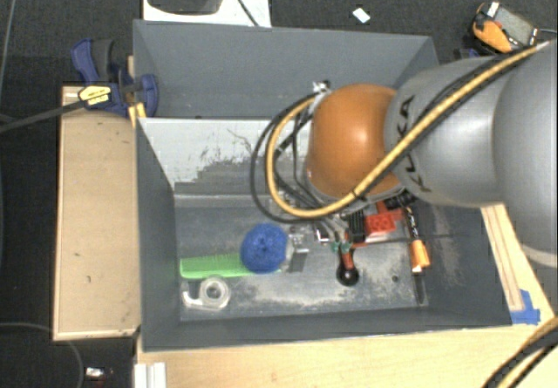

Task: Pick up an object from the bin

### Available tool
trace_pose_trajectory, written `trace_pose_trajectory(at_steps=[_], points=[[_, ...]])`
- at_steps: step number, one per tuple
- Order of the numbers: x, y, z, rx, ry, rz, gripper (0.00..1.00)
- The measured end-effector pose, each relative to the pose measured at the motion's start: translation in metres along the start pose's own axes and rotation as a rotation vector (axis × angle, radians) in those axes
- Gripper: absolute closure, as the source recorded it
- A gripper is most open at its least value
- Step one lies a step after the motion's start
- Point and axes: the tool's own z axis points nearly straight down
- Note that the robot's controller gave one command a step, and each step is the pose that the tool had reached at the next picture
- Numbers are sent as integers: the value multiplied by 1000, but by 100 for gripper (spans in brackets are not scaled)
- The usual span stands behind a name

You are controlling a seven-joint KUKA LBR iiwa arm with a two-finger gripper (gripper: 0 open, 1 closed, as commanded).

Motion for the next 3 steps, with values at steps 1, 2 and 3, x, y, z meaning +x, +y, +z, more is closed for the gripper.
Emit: trace_pose_trajectory(at_steps=[1, 2, 3], points=[[-7, -9, 46, 0, 30, 175, 0], [2, 11, 76, -2, 4, 51, 0], [3, 11, 74, 0, 15, 213, 100]])
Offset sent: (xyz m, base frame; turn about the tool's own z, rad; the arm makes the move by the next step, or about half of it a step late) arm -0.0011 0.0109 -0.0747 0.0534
